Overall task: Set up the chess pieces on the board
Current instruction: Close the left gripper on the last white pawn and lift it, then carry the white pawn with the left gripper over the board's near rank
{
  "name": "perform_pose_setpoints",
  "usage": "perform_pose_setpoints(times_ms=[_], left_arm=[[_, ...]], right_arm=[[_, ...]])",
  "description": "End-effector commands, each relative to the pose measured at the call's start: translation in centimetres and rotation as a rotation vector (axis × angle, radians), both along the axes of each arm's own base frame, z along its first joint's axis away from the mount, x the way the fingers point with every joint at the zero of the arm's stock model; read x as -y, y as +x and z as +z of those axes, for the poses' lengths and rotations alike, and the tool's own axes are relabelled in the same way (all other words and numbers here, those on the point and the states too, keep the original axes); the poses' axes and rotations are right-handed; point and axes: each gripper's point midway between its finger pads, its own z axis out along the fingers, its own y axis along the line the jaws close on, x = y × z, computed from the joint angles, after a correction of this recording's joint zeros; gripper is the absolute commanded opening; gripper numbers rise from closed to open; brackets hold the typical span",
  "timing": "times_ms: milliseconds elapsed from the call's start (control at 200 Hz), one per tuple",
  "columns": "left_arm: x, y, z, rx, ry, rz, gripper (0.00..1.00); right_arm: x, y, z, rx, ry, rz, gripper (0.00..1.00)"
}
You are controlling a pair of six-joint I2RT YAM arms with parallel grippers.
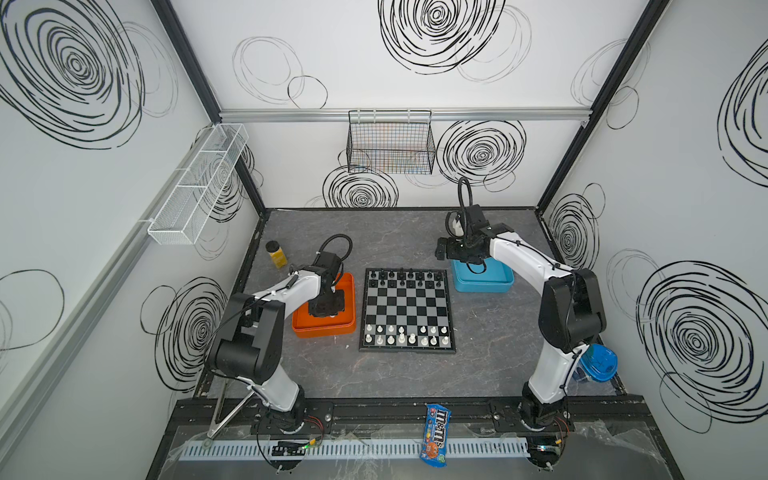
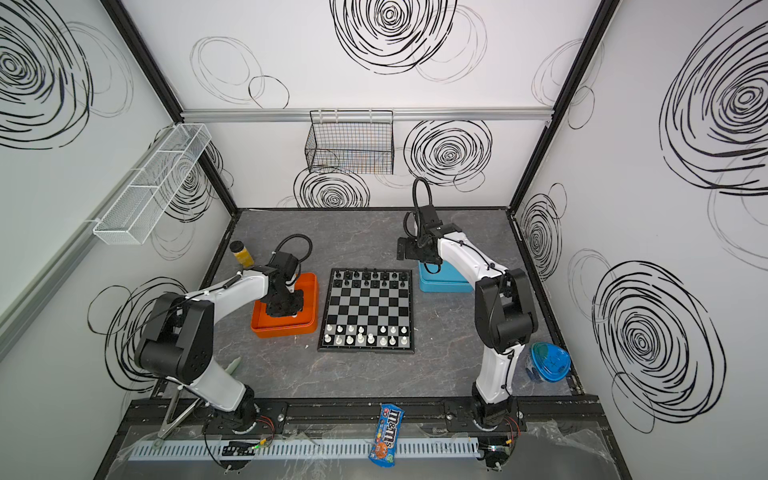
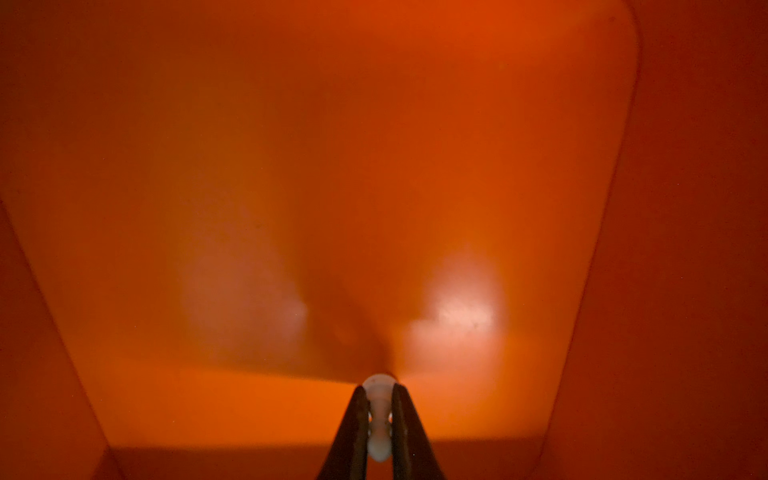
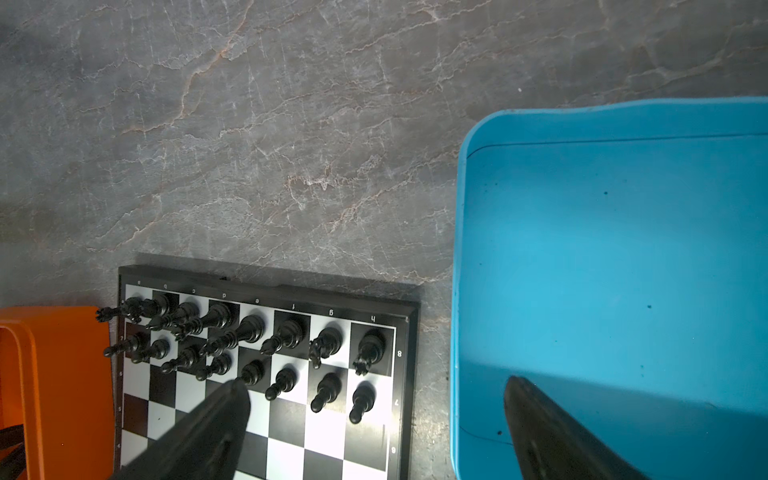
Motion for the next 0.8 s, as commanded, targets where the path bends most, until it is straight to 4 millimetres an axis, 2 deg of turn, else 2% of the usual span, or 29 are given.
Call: perform_pose_setpoints(times_ms=[0, 235, 480, 640, 795], left_arm=[[-0.4, 0.7, 1.4, 0.024, 0.016, -0.01, 0.15], [-0.6, 1.3, 3.4, 0.048, 0.041, -0.039, 0.13], [0.3, 2.4, 7.0, 0.098, 0.052, -0.096, 0.13], [2.3, 3.2, 9.2, 0.134, 0.037, -0.149, 0.14], [6.2, 3.6, 11.2, 0.172, 0.01, -0.252, 0.14]], right_arm=[[0.2, 0.3, 0.7, 0.024, -0.003, 0.001, 1.0], [0.1, 0.5, 1.0, 0.03, 0.0, 0.003, 1.0], [0.1, 0.6, 1.3, 0.034, 0.003, 0.004, 1.0], [0.1, 0.8, 1.7, 0.038, 0.001, 0.006, 1.0], [0.2, 0.7, 1.9, 0.041, -0.001, 0.004, 1.0]])
